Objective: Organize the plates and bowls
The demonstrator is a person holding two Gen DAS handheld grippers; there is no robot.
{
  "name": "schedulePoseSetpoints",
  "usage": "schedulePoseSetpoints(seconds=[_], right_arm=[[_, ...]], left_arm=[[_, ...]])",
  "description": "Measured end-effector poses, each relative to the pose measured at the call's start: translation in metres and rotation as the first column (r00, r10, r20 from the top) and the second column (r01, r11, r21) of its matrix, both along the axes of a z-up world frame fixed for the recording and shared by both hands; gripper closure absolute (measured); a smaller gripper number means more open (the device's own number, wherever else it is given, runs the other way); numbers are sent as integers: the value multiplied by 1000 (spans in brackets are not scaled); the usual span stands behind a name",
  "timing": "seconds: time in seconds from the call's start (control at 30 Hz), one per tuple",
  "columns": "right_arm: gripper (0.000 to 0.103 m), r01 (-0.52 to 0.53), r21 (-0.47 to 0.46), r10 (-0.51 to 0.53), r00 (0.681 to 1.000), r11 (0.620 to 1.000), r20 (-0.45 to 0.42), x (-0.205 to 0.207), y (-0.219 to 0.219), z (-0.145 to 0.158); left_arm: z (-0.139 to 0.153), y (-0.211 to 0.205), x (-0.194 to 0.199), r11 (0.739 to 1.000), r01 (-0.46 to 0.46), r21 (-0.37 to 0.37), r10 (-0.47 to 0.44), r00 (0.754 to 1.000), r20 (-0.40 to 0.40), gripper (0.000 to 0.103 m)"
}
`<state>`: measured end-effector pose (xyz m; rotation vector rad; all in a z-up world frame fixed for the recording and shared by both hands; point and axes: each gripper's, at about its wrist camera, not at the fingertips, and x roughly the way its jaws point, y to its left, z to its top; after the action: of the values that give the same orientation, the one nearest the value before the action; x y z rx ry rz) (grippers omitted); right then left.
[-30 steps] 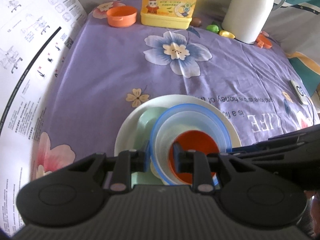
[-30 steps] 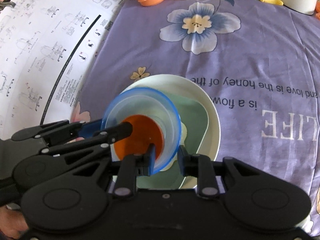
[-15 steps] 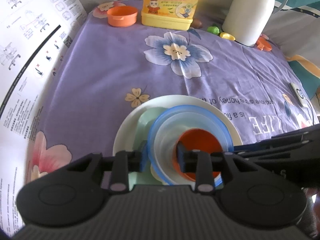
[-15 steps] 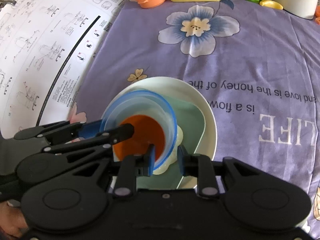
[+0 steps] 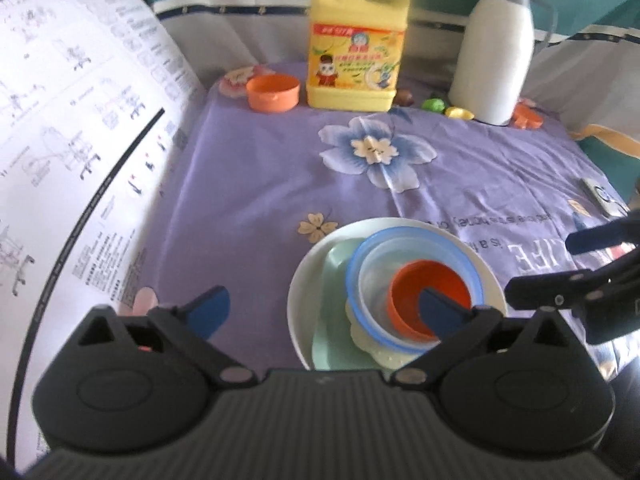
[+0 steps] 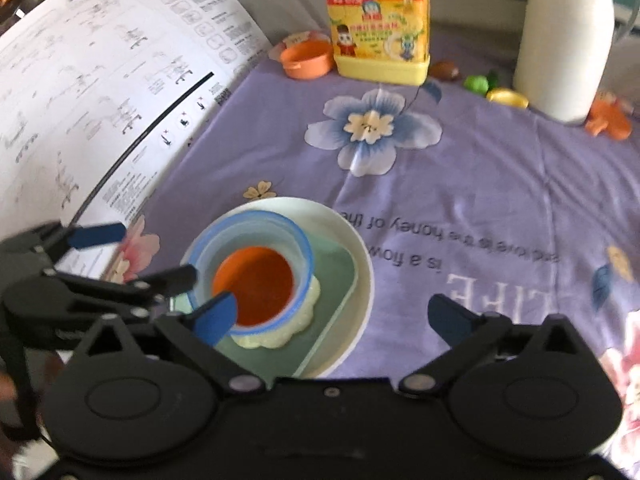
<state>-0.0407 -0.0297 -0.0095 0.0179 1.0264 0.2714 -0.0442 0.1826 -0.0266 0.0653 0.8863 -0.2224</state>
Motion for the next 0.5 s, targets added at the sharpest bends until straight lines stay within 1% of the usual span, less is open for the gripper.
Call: schedulePoseSetpoints(seconds=[0.13,0.3,0.5], right_arm=[[0,-10,-28,11,1000,1000,15,-16,-8,3],[0,2,-68,-1,1000,998,26,-39,-18,3],[0,17,-76,-13,999,997,48,-65,-25,6]], left_arm=[[9,2,-21,999,31,-12,-31,999,37,0],[19,-1,-46,998,55,-12,-54,994,100,0],[25,-9,-62,998,64,-16,-62,991,117,0]])
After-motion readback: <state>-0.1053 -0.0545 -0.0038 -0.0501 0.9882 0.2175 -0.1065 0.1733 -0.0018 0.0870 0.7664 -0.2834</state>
